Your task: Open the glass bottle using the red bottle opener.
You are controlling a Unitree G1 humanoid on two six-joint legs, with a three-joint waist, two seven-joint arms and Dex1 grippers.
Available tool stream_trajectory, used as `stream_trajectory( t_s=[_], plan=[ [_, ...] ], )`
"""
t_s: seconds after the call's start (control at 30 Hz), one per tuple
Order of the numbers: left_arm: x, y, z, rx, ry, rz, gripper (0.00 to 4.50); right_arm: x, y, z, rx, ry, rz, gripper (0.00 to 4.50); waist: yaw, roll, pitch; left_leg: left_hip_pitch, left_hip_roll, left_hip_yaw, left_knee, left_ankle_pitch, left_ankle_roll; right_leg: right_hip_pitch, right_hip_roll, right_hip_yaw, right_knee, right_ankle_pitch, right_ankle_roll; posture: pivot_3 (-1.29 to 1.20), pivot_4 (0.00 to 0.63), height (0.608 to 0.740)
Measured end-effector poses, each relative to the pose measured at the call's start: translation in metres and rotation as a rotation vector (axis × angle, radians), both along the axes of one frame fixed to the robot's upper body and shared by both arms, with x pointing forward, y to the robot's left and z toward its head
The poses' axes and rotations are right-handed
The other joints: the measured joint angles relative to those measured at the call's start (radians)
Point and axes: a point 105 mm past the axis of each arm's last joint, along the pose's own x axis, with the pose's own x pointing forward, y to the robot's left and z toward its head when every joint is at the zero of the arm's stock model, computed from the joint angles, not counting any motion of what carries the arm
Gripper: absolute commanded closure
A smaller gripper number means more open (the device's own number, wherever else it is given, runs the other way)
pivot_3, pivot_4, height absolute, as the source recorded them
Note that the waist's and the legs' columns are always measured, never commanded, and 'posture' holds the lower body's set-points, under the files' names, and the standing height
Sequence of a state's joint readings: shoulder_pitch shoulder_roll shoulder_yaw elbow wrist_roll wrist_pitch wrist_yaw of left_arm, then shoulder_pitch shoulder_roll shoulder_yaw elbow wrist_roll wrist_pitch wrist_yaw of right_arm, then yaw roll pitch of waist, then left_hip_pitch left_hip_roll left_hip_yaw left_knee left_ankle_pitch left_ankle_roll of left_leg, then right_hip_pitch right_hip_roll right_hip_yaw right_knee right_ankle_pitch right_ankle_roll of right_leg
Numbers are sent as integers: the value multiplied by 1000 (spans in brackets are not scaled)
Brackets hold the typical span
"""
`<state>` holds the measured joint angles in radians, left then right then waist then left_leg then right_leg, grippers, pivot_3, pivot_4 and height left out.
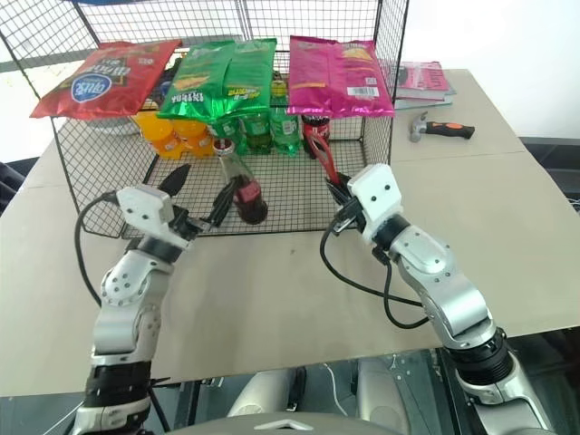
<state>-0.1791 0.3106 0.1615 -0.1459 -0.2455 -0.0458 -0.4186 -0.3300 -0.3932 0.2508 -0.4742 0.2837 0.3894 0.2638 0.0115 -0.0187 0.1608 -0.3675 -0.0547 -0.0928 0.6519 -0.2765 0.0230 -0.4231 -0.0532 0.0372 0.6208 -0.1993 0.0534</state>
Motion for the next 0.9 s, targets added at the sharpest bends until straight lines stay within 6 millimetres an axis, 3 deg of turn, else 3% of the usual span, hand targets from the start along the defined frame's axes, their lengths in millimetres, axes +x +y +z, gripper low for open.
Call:
stream_trajectory(
  t_s=[0.23, 0.57, 0.7, 0.73, 0.77, 0.9],
  plan=[
    [14, -17, -8, -9, 39, -95, 112, 0, 1, 1, -9, -15, -4, 4500, 0, 0, 0, 0, 0, 0, 0, 0, 0, 0, 0, 0, 0, 0, 0, 0, 150, 740],
    [34, -21, -12, -39, 75, -134, 112, -2, 3, -2, -19, -19, -3, 4500, -2, 0, 0, 0, 0, -1, 0, 0, 0, 0, 0, -1, 1, 0, 0, 0, 150, 740],
    [37, -28, -12, -52, 82, -188, 1270, -2, 5, -1, -20, -21, 6, 4500, -2, 0, 0, 0, -1, -1, 0, 0, 0, 0, 0, -1, 1, 0, 0, 0, 150, 740],
    [37, -29, -12, -51, 84, -196, 1806, -2, 5, -1, -21, -21, 7, 4500, -2, 0, 0, 0, -1, -1, 0, 0, 0, 0, 0, -1, 1, 0, 0, 0, 150, 740],
    [38, -30, -12, -54, 82, -203, 2059, -2, 5, -1, -23, -22, 7, 4500, -2, 0, 0, 0, -1, -1, 0, 0, 0, 0, 0, -1, 1, 0, 0, 0, 150, 740],
    [38, -31, -12, -45, 85, -226, 2023, -3, 7, -2, -29, -25, 16, 4500, -2, 0, 0, 0, -1, -2, 0, 0, 0, 0, 0, -1, 1, 0, 0, 0, 150, 740]
  ],
)
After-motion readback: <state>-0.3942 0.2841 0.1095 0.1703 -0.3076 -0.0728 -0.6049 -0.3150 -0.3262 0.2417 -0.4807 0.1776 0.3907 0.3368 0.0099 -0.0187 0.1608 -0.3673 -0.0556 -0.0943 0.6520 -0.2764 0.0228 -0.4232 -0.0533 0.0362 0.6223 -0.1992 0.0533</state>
